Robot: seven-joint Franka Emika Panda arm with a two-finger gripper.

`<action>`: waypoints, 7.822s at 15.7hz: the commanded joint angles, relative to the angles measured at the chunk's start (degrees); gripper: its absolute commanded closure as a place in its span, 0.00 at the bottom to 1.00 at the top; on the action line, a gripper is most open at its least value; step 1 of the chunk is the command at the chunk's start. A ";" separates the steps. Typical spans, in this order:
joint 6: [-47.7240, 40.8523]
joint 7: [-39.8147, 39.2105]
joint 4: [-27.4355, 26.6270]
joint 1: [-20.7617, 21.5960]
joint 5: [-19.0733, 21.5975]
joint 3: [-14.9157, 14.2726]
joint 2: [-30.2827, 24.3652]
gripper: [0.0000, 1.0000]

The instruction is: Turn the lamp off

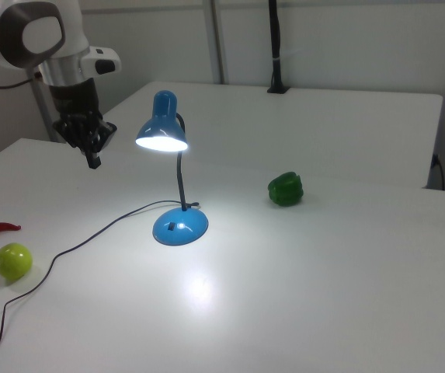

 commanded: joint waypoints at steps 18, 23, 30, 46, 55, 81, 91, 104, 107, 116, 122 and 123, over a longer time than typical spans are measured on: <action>32.30 -3.57 -18.09 -0.35 -1.27 -0.17 3.85 1.00; 38.98 -3.57 -18.18 -0.44 -1.27 -0.35 7.45 1.00; 45.41 -3.57 -18.27 -1.06 -1.27 -0.35 11.24 1.00; 53.49 -3.49 -18.18 -0.97 -1.36 -0.35 17.48 1.00; 56.74 -3.49 -18.18 -1.06 -1.36 -0.35 18.89 1.00; 58.60 -3.31 -20.20 -1.67 -3.38 -0.43 20.30 1.00; 40.60 -3.40 -20.47 -1.59 -3.90 -0.43 12.48 0.98; 11.67 -1.30 -14.85 -0.79 -3.91 -0.35 0.70 0.00; 9.48 4.14 -13.01 0.08 -3.82 -0.43 -1.32 0.00; -3.11 15.75 -0.61 1.84 -3.38 0.36 -1.59 0.00; -0.83 10.60 0.63 1.49 -2.68 1.59 -1.15 0.00; 0.66 7.45 0.45 1.41 -2.68 1.50 -1.06 0.00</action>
